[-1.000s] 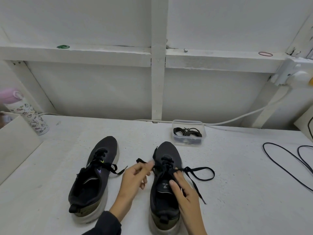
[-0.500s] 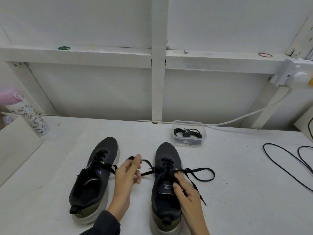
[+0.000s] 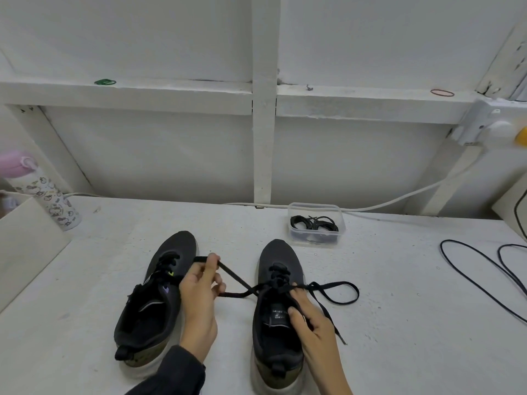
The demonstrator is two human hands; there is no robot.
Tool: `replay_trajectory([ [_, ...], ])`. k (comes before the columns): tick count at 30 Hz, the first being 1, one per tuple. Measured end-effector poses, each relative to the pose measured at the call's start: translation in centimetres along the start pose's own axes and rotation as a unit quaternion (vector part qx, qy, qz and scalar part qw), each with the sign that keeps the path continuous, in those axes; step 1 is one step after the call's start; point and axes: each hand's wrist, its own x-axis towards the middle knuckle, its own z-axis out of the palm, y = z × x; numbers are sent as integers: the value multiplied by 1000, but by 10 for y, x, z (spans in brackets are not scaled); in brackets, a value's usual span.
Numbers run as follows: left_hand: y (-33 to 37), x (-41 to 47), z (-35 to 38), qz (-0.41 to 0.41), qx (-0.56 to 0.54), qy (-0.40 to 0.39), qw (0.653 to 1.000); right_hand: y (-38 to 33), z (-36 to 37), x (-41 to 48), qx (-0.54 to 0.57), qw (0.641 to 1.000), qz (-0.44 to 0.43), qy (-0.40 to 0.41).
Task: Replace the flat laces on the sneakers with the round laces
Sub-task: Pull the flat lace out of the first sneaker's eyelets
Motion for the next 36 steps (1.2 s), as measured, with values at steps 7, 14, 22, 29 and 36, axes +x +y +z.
replay_trajectory([
  [7,-20,-29,-3,-74,133,-196,969,2,0,0,14,1000,5,8],
  [14,-13,-12,2,-6,121,-117,986,-1,-1,-1,3,1000,13,-1],
  [22,-23,-25,2,-44,104,-144,983,-8,2,-5,-43,997,-27,65],
  [29,-29,-30,-10,-45,136,-248,958,-10,1,-1,-250,957,-134,54],
  [36,-34,-22,-15,37,190,-262,946,-13,7,9,-309,930,-184,70],
])
